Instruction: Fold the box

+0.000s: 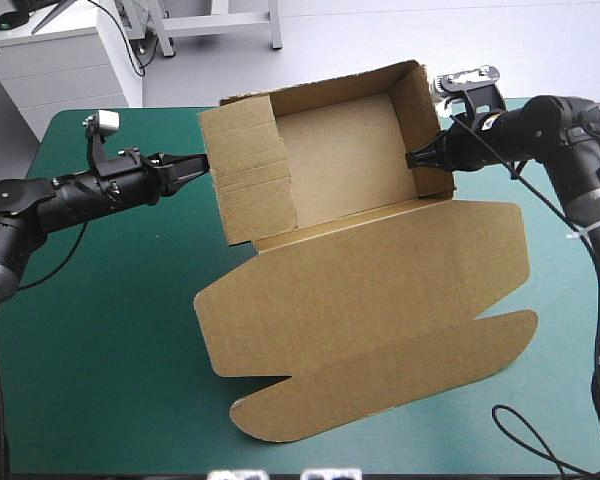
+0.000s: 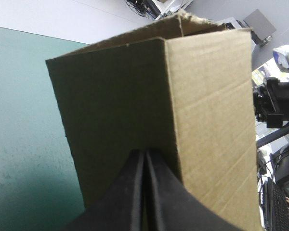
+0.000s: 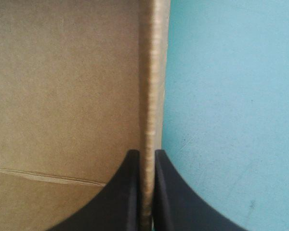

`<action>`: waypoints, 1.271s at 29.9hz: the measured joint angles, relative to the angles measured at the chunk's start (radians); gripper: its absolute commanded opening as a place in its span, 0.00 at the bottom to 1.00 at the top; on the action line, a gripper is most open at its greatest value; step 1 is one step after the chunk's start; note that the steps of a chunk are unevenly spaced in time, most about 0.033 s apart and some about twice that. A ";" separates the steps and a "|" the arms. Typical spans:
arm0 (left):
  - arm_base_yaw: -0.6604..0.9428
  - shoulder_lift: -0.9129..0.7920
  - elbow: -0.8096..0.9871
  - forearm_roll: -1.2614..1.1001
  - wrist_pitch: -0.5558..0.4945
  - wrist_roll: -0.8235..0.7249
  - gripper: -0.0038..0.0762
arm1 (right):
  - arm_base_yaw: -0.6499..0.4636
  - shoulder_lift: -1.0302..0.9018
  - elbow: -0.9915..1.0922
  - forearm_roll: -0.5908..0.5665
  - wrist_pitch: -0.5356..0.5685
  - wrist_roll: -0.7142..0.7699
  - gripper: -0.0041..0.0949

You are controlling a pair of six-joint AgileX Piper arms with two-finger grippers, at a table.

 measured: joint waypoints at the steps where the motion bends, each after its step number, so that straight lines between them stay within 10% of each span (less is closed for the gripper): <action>1: 0.000 -0.001 0.000 0.000 0.003 -0.007 0.04 | 0.000 0.000 0.000 0.000 0.000 0.001 0.03; 8: 0.000 -0.002 0.000 0.006 0.042 -0.020 0.06 | 0.000 0.003 0.000 0.000 0.000 0.002 0.03; 18: -0.001 -0.002 0.000 0.043 0.086 -0.020 0.58 | 0.000 0.003 0.000 -0.001 0.008 0.002 0.03; 38: -0.012 -0.003 0.000 -0.008 0.127 -0.054 0.59 | 0.001 0.003 0.000 -0.021 0.041 0.010 0.03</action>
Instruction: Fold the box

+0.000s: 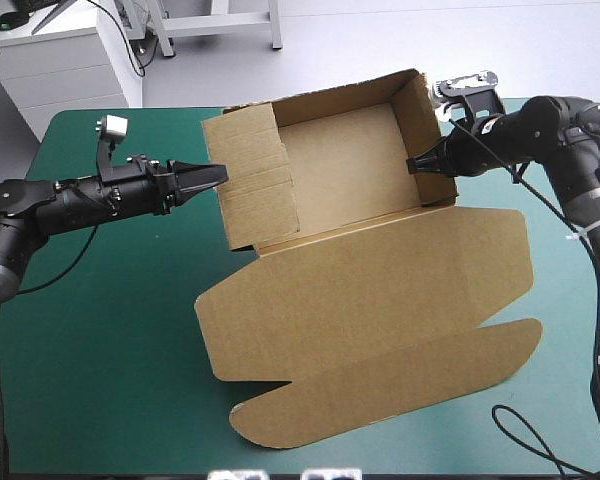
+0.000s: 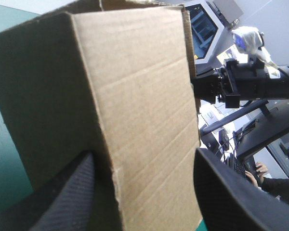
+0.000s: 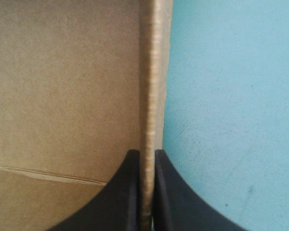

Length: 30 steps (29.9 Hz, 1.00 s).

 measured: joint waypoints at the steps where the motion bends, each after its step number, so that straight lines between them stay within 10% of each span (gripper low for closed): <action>1: -0.009 0.000 0.000 0.016 -0.010 -0.031 0.59 | 0.000 0.000 0.000 -0.002 0.000 0.001 0.03; 18: -0.370 0.000 -0.223 0.937 -0.267 -0.877 0.59 | 0.075 0.001 -0.007 -0.066 -0.007 0.044 0.03; 30: -0.374 0.001 -0.223 1.068 -0.265 -1.101 0.59 | 0.171 0.003 -0.091 -0.157 0.000 0.108 0.03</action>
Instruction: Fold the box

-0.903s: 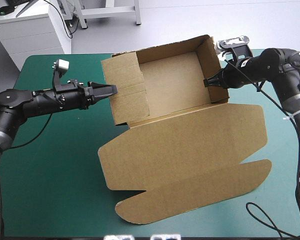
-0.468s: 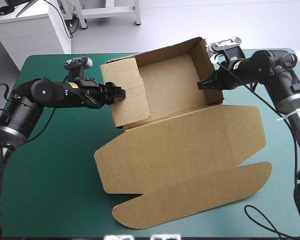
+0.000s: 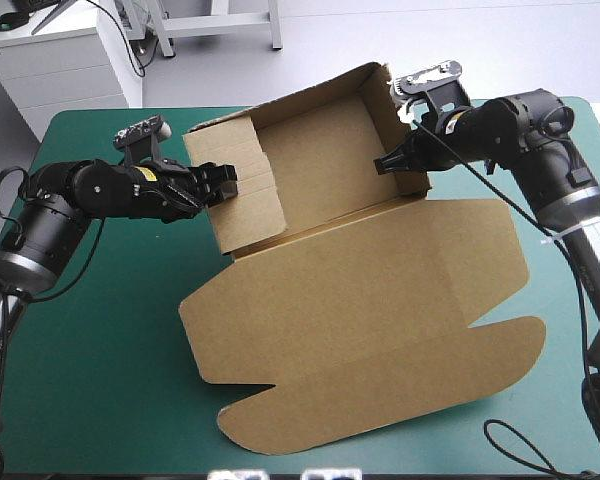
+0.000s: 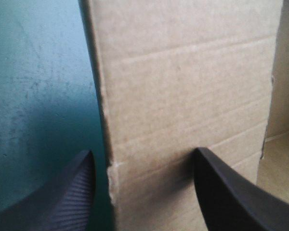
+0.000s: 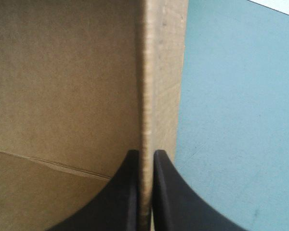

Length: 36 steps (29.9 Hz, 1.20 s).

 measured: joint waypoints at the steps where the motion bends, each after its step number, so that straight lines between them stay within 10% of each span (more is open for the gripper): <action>1: 0.000 0.000 0.000 0.016 0.000 -0.007 0.59 | 0.005 0.000 0.000 -0.003 0.000 0.008 0.03; 36: -0.056 0.067 -0.001 0.015 -0.047 0.036 0.55 | 0.018 0.001 -0.002 -0.033 0.007 0.042 0.03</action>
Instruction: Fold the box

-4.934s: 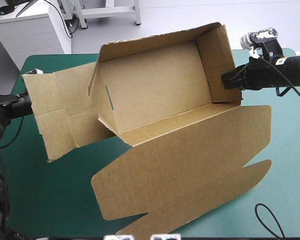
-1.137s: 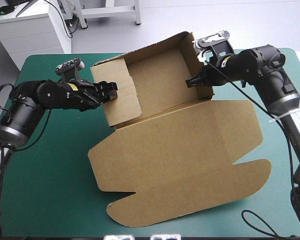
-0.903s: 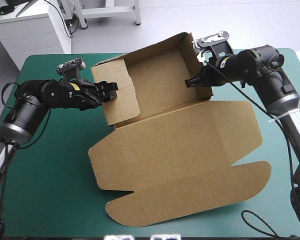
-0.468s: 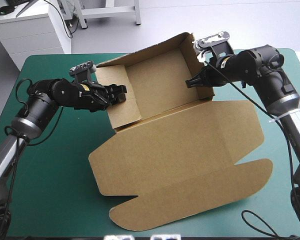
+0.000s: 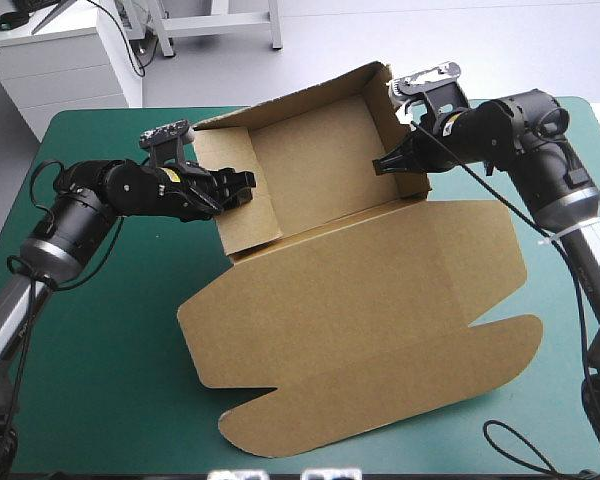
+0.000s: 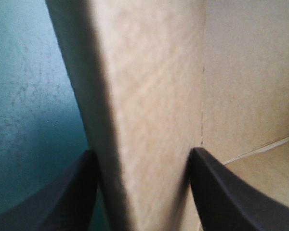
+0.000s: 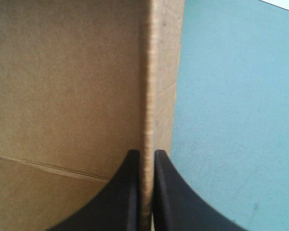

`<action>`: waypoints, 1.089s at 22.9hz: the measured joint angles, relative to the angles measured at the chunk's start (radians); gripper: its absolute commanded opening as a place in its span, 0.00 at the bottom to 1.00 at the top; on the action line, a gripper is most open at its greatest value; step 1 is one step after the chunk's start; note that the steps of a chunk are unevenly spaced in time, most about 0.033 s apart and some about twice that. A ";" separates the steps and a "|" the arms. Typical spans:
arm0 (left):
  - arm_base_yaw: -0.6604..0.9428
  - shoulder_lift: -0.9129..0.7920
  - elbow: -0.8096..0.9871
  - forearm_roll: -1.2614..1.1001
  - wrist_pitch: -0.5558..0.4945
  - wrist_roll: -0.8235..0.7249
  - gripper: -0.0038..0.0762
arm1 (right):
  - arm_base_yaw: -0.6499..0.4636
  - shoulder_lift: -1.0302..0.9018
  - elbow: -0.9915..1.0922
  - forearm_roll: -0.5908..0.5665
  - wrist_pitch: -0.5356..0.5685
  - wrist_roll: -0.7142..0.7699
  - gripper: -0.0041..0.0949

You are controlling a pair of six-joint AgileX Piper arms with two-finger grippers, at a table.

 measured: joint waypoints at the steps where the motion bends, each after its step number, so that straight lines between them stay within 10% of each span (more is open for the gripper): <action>1: 0.000 -0.005 0.000 0.000 0.000 0.000 0.55 | 0.000 0.000 0.000 -0.001 0.000 0.000 0.03; 6: 0.000 -0.008 -0.001 0.015 0.004 0.000 0.05 | 0.000 0.000 -0.004 -0.009 0.009 0.000 0.03; 25: -0.003 0.115 -0.148 0.181 0.155 -0.009 0.04 | 0.003 0.075 -0.011 -0.061 0.112 0.155 0.03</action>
